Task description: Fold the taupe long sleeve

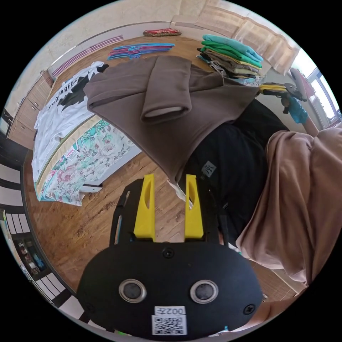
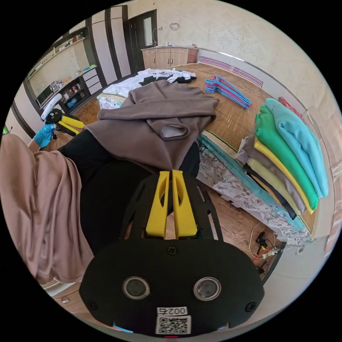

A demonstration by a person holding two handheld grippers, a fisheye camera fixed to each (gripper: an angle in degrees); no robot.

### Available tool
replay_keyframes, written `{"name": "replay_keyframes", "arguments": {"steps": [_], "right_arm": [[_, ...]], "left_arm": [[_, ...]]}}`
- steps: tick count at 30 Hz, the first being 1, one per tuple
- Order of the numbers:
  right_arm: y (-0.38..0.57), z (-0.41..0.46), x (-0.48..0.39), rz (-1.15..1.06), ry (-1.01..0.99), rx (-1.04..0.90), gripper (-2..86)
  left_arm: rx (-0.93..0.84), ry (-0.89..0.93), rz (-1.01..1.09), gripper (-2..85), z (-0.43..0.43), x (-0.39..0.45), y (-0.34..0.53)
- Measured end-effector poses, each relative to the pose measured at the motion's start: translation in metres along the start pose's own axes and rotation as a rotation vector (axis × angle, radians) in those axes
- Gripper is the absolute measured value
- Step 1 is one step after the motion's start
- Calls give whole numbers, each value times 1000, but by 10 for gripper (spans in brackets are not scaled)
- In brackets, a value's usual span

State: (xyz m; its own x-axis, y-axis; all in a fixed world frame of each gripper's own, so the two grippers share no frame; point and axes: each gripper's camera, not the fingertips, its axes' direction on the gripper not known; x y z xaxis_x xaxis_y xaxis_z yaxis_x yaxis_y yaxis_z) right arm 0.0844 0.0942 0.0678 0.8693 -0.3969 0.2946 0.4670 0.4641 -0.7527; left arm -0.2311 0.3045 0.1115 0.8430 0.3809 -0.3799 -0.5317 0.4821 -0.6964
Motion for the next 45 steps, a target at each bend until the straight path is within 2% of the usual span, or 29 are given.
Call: {"name": "replay_keyframes", "arguments": {"steps": [8,13,18,24,28,35,40,45], "right_arm": [[19,-14,-31,-99,-31,-42,86],[21,-12,-50,-144,42,-97,95],[29,-18,-48,-56,-7,-53,79],[47,-35,-44,50,-99,35,56],[52,-32,-47,123,-114,64,33],[63,-88,-63,193,120,220,-5],[61,-122,-70,139,204,223,-6],[74,-116,-70,142,117,104,-4]], "left_arm": [[101,-22,-90,60,37,9,52],[157,-3,-128,52,52,13,80],[184,-10,-162,28,61,20,105],[223,-103,-170,17,58,31,132],[315,-145,-196,14,33,31,153],[406,-242,-194,5,-9,50,170],[368,-186,-92,4,-23,68,180],[240,-140,-2,5,-6,88,189]]}}
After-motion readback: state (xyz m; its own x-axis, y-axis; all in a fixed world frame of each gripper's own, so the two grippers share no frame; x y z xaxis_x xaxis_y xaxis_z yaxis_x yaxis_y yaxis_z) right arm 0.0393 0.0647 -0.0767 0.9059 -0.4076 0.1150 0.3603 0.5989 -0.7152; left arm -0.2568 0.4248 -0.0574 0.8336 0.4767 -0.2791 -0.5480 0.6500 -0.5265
